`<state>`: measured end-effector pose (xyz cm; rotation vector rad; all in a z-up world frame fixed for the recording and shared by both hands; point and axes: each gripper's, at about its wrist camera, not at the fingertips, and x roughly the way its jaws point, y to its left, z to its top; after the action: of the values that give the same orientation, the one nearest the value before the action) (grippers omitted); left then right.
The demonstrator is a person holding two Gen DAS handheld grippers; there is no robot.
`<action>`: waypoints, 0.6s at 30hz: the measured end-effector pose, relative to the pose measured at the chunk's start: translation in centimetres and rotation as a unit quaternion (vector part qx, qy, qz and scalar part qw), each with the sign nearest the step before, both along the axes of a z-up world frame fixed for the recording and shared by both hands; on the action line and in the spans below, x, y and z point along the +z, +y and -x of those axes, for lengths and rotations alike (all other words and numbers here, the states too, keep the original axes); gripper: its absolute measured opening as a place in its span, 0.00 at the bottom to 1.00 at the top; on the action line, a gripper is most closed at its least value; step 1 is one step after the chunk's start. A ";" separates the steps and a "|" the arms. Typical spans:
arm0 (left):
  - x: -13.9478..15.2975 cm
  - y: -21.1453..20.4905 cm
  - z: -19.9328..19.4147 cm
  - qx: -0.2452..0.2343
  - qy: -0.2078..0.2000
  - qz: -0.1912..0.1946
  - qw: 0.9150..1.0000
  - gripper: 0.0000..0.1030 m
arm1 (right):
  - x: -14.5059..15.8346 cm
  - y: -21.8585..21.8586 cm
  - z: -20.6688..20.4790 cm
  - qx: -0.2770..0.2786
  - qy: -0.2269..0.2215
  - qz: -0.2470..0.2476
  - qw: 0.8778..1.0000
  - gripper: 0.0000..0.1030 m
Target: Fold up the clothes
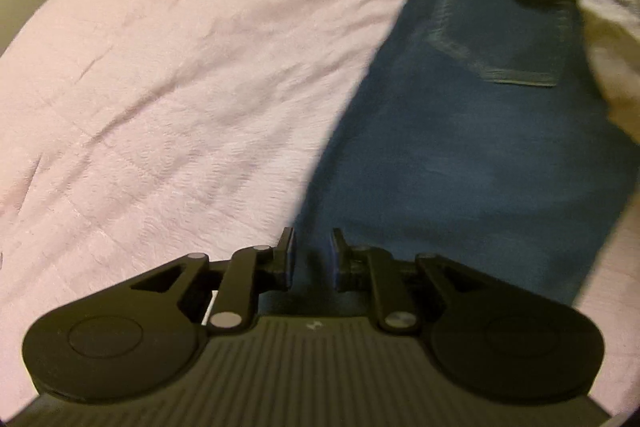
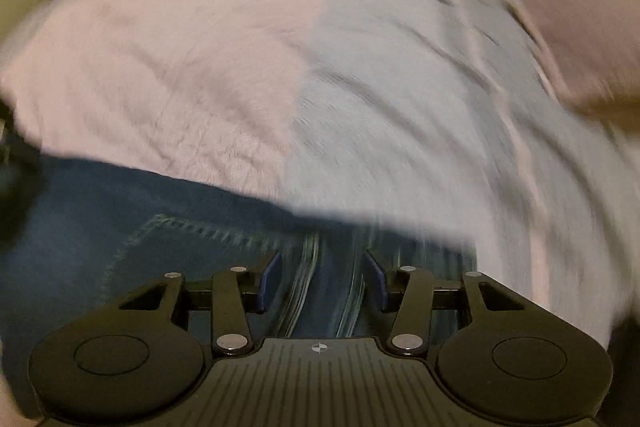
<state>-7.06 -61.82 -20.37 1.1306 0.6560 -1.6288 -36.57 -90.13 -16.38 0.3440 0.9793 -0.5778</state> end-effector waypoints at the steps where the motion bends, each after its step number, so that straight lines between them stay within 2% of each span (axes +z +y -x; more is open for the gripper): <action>1: 0.4 1.1 1.4 -0.015 0.009 0.006 1.000 0.14 | -0.3 0.8 1.3 -0.020 -0.006 -0.020 1.000 0.47; 3: 0.9 3.2 4.4 -0.052 0.023 0.009 0.998 0.24 | -1.0 2.3 3.7 -0.057 -0.006 -0.042 0.997 0.47; 6: 0.7 5.4 9.3 -0.108 0.025 0.011 0.994 0.26 | -2.4 4.4 7.2 -0.108 0.007 -0.050 0.993 0.47; 8: 0.7 6.0 11.7 -0.129 0.035 0.018 0.991 0.27 | -1.4 5.3 10.1 -0.181 -0.054 -0.061 0.980 0.48; 9: 0.9 6.1 12.8 -0.139 0.041 0.022 0.989 0.29 | -1.0 6.0 11.6 -0.218 -0.082 -0.068 0.970 0.49; 11: 1.0 5.8 14.6 -0.150 0.051 0.025 0.987 0.31 | -0.7 7.4 14.3 -0.288 -0.129 -0.084 0.945 0.61; 15: -0.3 4.4 16.5 -0.156 0.052 0.017 0.986 0.31 | -3.2 8.0 17.9 -0.405 -0.213 -0.149 0.877 0.63; 18: -1.5 4.7 16.8 -0.162 0.037 -0.004 0.986 0.31 | -5.5 6.7 19.4 -0.449 -0.275 -0.173 0.832 0.63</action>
<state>-23.84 -57.12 -21.84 1.2356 0.5459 -1.9520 -56.02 -83.47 -21.91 1.2649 0.2941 -1.0711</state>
